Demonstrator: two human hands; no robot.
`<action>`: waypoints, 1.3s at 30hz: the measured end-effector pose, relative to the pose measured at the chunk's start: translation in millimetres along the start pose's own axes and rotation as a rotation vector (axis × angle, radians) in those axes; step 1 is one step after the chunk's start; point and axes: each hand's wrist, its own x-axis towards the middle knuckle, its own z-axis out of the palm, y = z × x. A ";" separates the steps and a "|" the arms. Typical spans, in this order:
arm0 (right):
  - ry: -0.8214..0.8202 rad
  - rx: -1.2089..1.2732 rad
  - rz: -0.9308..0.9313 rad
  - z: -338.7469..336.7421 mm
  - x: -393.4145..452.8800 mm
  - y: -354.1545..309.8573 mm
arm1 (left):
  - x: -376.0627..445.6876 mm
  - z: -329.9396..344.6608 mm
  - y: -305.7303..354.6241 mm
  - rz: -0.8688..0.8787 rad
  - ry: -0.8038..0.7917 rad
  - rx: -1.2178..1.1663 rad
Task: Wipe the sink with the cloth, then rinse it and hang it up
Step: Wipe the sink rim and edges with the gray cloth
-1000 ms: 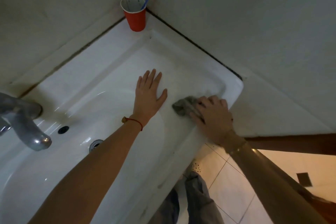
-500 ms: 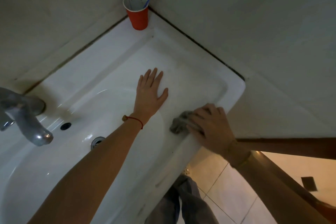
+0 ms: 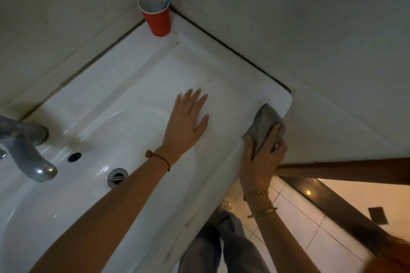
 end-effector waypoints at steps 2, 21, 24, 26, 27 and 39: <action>-0.041 0.057 0.032 -2.4 15.1 -6.7 | -2.1 5.2 8.7 0.079 -0.016 0.008; -0.019 0.273 0.282 6.4 55.3 -9.8 | -8.2 26.6 15.5 0.018 -0.051 -0.046; -0.083 0.241 0.247 9.6 -0.5 -9.9 | -8.3 25.9 17.3 0.013 -0.047 -0.049; -0.122 0.221 0.200 5.8 -9.0 -7.1 | -8.4 25.4 16.6 0.015 -0.045 -0.052; -0.111 0.200 0.165 5.1 5.6 -5.0 | -8.3 25.6 16.4 0.018 -0.044 -0.050; -0.100 0.161 0.103 11.2 -7.8 -0.4 | -8.2 25.7 16.4 -0.001 -0.071 -0.013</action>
